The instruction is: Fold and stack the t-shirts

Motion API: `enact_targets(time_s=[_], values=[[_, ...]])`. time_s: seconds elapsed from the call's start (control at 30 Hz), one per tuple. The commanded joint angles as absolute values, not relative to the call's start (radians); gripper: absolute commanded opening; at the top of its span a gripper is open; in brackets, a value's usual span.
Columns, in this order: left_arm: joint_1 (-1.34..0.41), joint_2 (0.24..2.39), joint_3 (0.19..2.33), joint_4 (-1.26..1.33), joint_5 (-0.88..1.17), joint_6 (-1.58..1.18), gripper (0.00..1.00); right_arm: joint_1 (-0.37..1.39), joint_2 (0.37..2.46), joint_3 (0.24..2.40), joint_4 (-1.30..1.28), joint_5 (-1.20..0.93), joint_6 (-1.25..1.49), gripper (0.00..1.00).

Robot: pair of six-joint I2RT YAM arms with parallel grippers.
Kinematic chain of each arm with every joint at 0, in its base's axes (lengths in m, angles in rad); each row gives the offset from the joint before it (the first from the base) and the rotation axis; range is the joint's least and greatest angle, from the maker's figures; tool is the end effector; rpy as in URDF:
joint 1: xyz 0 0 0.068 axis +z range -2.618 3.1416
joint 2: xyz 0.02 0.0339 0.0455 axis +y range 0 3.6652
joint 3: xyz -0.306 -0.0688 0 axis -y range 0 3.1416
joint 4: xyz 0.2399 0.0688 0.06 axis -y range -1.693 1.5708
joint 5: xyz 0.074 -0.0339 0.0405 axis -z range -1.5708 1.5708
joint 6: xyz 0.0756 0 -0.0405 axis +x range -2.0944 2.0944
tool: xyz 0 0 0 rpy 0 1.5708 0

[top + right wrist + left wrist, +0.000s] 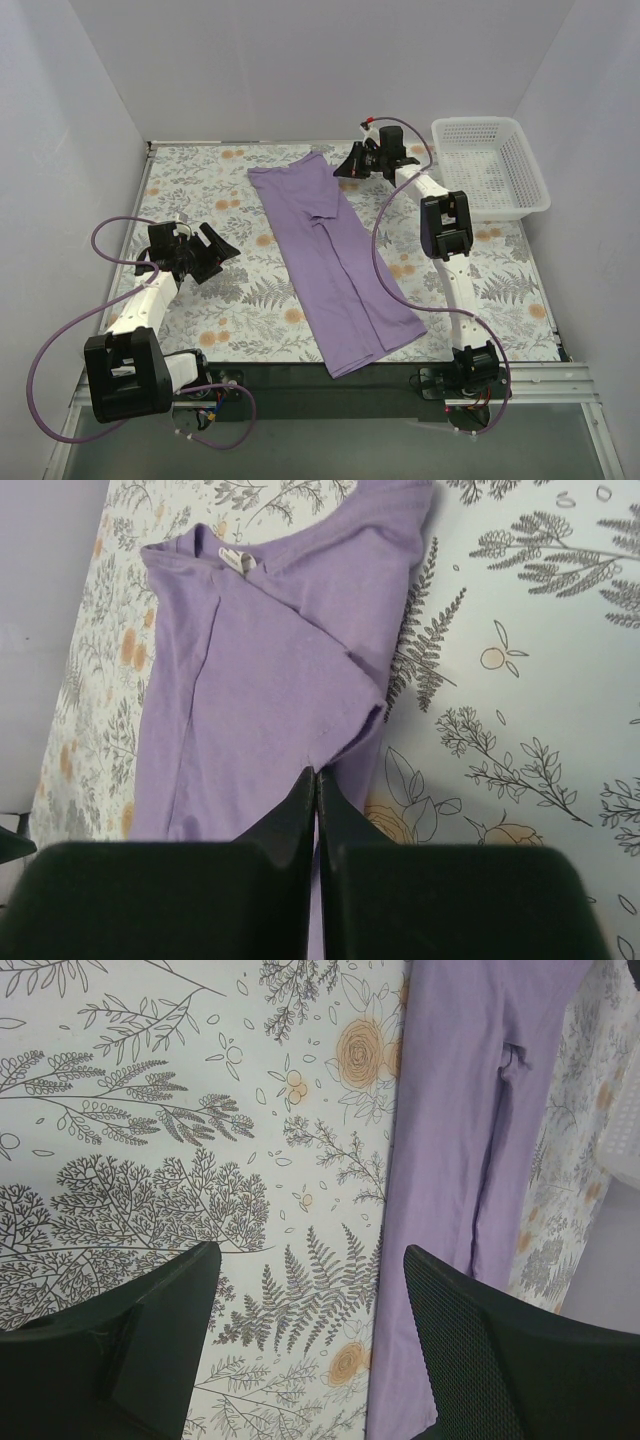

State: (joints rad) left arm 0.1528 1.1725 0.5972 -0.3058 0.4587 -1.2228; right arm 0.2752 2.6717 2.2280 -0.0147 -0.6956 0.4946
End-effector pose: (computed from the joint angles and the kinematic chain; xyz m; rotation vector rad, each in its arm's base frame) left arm 0.2279 0.0012 0.2060 -1.4810 2.1457 -0.9976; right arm 0.6159 0.2243 0.1448 -0.2367 2.1054 1.1769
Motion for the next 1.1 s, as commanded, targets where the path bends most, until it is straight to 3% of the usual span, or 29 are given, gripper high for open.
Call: enact_targets(time_s=[0.0,0.4,0.67,0.77,0.87,0.9,1.07], values=[[0.147,1.163,0.591,-0.293,0.474,-1.213,0.73,0.279,2.574,2.284,-0.035,-0.657,0.423,0.01],[0.144,1.163,0.591,-0.293,0.474,-1.213,0.73,0.357,2.537,2.275,-0.121,-0.575,0.253,0.02],[0.146,1.167,0.592,-0.293,0.479,-1.213,0.73,0.472,2.482,2.230,-0.199,-0.399,0.011,0.06],[0.144,1.167,0.591,-0.293,0.479,-1.212,0.73,0.535,2.459,2.212,-0.228,-0.307,-0.115,0.11],[0.143,1.167,0.591,-0.293,0.477,-1.212,0.73,0.606,2.433,2.172,-0.247,-0.209,-0.244,0.24],[0.143,1.167,0.591,-0.293,0.477,-1.212,0.73,0.621,2.422,2.161,-0.252,-0.186,-0.274,0.33],[0.141,1.163,0.591,-0.293,0.477,-1.212,0.73,0.667,2.387,2.118,-0.267,-0.094,-0.383,0.40]])
